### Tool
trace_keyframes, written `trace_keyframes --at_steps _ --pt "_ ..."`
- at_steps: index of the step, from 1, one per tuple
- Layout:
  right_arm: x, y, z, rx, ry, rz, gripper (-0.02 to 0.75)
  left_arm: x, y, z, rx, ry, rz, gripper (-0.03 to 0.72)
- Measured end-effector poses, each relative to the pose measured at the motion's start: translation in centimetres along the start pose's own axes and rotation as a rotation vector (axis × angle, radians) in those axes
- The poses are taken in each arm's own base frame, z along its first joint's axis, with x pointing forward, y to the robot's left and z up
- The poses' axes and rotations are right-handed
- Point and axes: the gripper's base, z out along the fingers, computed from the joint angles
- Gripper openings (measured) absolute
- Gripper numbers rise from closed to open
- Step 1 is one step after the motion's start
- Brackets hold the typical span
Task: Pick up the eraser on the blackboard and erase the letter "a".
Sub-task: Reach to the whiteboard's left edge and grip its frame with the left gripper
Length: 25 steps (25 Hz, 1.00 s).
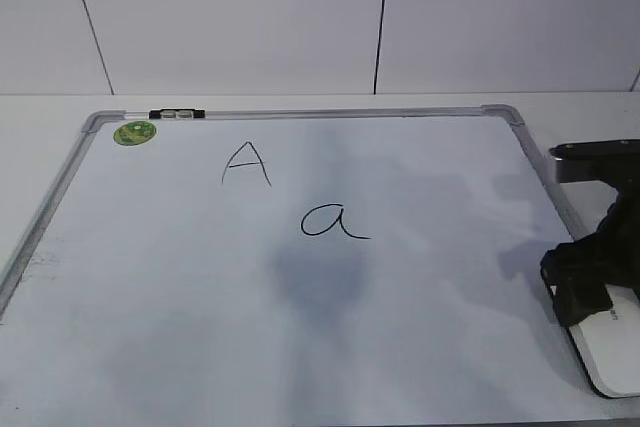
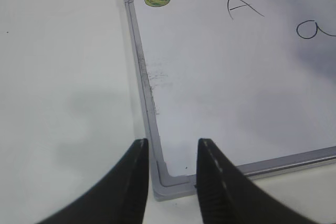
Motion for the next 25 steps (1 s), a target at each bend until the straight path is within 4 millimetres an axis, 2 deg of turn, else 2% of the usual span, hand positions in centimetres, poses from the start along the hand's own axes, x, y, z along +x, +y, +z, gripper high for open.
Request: trace_keyframes --at_steps 8,19,25 --pt "0.5 -0.1 -1.2 0.002 -0.007 0.001 0.540 0.0 0.0 0.0 0.000 0.000 0.000 0.235" --pt "2.9 -0.5 -6.4 -0.005 -0.110 0.009 0.540 0.0 0.0 0.0 0.000 0.000 0.000 0.235" --pt "4.2 -0.7 -7.6 -0.002 -0.083 0.012 0.540 0.0 0.0 0.0 0.000 0.000 0.000 0.235"
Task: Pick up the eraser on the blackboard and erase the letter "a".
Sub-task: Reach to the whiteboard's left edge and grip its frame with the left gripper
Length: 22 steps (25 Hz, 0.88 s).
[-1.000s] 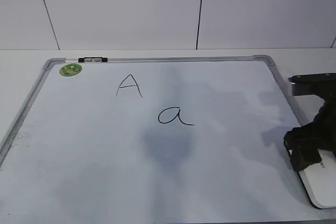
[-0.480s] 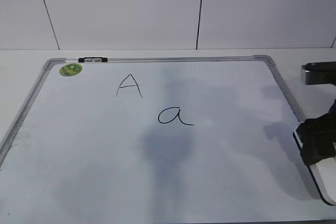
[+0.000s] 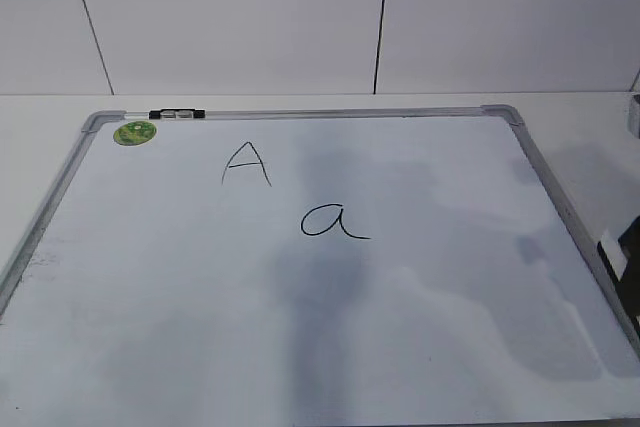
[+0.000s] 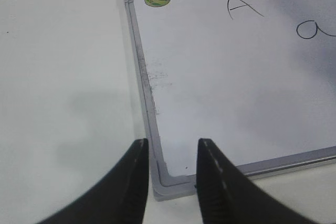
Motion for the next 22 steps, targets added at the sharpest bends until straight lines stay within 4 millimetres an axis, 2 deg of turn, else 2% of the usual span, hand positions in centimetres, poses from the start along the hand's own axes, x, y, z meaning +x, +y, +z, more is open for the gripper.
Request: trace_keyframes --at_steps 22 --pt "0.58 0.08 -0.22 -0.011 0.046 0.009 0.540 -0.23 -0.70 -0.03 0.078 -0.023 -0.041 0.235"
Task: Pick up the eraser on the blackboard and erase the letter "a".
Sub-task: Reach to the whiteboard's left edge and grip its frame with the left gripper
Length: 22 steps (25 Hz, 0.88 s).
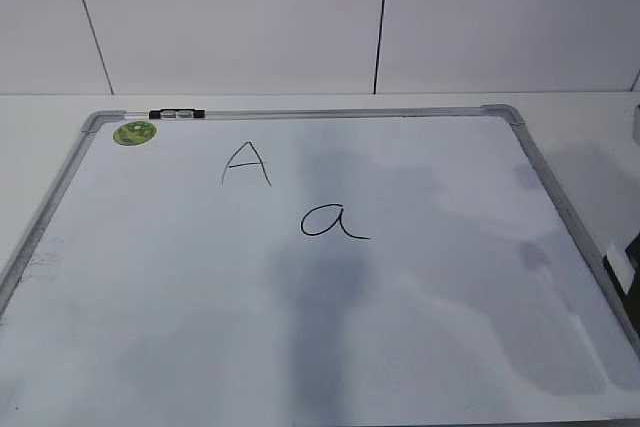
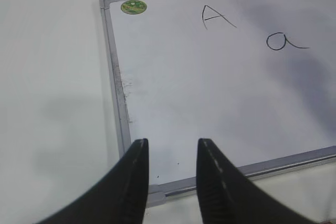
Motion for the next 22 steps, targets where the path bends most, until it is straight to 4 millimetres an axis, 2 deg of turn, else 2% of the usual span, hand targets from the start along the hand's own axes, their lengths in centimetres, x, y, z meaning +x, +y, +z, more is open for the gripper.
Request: trace_keyframes --at_steps 4,7,10,15,22 --pt "0.0 0.0 0.0 -0.002 0.000 0.001 0.540 -0.7 0.0 -0.1 -0.001 -0.053 -0.005 0.238" --pt "0.0 0.0 0.0 -0.002 0.000 0.001 0.540 -2.1 0.1 -0.1 -0.004 -0.139 -0.017 0.239" --pt "0.0 0.0 0.0 -0.002 0.000 0.001 0.540 -3.7 0.5 0.8 -0.015 -0.139 -0.039 0.239" --pt "0.0 0.0 0.0 -0.002 0.000 0.001 0.540 -5.9 1.6 3.7 -0.033 -0.056 -0.083 0.239" --pt "0.0 0.0 0.0 -0.002 0.002 0.001 0.540 -7.8 3.2 8.4 -0.056 0.076 -0.112 0.240"
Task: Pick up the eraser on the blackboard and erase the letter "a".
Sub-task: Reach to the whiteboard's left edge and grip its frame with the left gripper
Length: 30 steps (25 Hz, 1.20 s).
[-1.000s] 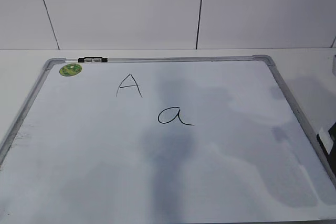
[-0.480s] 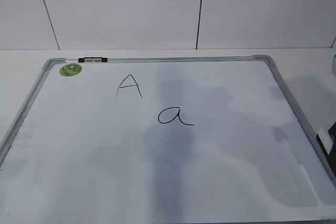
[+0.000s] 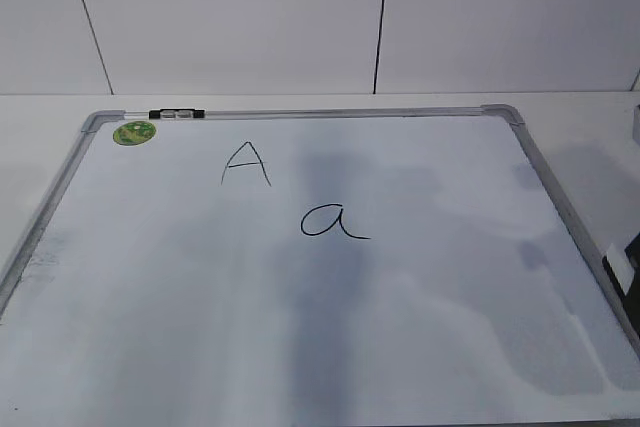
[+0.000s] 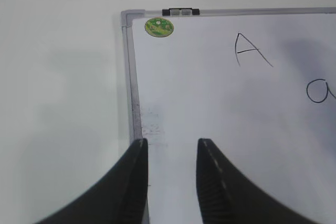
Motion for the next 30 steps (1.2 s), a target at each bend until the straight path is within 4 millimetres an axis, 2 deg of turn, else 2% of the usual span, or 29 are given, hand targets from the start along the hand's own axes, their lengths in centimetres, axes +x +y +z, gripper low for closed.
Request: trace_keyframes --at_steps 12,23,30 --pt "0.0 0.0 0.0 0.000 -0.004 0.000 0.540 -3.9 1.4 7.2 -0.016 0.220 -0.049 0.240" --pt "-0.1 0.0 0.0 -0.001 -0.008 0.000 0.540 -4.1 2.6 14.0 0.018 0.520 -0.045 0.244" --pt "-0.2 0.0 0.0 -0.003 -0.024 0.000 0.540 -5.0 3.2 17.5 0.030 0.613 -0.049 0.307"
